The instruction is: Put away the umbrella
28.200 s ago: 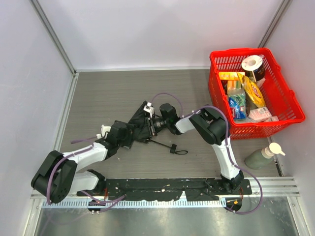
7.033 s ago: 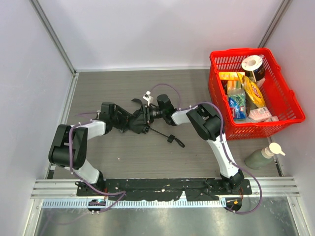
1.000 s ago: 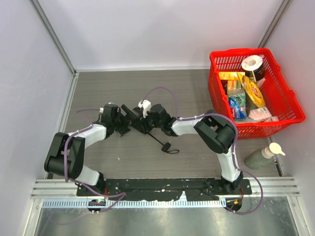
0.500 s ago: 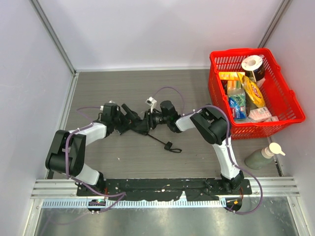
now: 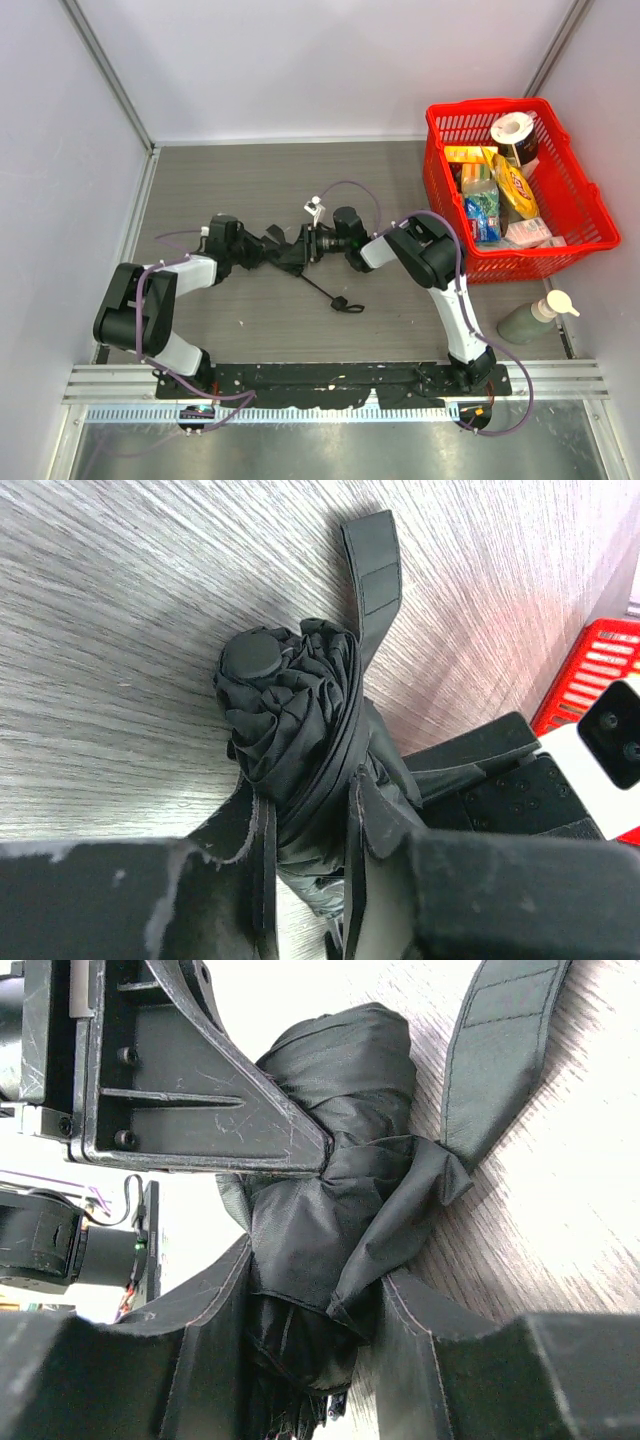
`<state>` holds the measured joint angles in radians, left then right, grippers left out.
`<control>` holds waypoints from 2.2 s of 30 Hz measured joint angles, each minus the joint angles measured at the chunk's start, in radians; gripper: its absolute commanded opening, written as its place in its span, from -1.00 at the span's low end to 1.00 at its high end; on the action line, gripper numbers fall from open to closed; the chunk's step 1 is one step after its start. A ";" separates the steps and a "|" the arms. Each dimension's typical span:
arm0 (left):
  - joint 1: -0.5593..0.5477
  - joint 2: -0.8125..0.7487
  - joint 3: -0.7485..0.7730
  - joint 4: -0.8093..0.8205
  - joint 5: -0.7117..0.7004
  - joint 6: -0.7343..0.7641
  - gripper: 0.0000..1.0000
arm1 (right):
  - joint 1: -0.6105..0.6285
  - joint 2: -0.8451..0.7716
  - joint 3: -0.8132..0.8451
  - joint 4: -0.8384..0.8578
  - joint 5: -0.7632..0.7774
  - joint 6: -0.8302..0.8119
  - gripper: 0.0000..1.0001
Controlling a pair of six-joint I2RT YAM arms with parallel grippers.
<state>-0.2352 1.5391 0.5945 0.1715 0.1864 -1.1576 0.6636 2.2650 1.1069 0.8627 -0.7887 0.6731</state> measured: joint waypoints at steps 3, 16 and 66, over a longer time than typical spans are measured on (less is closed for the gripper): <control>0.002 0.008 -0.001 0.004 0.009 -0.030 -1.00 | 0.000 -0.011 0.000 -0.031 0.010 -0.002 -0.35; -0.002 0.010 0.018 -0.035 0.031 -0.028 -1.00 | 0.076 -0.238 0.097 -0.700 0.315 -0.359 0.64; -0.006 -0.150 -0.048 -0.095 -0.074 0.047 0.99 | 0.287 -0.207 0.065 -0.522 0.855 -0.711 -0.98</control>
<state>-0.2409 1.3888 0.5468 0.0769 0.1120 -1.1110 0.9504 2.0583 1.1721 0.3408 0.0666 -0.0383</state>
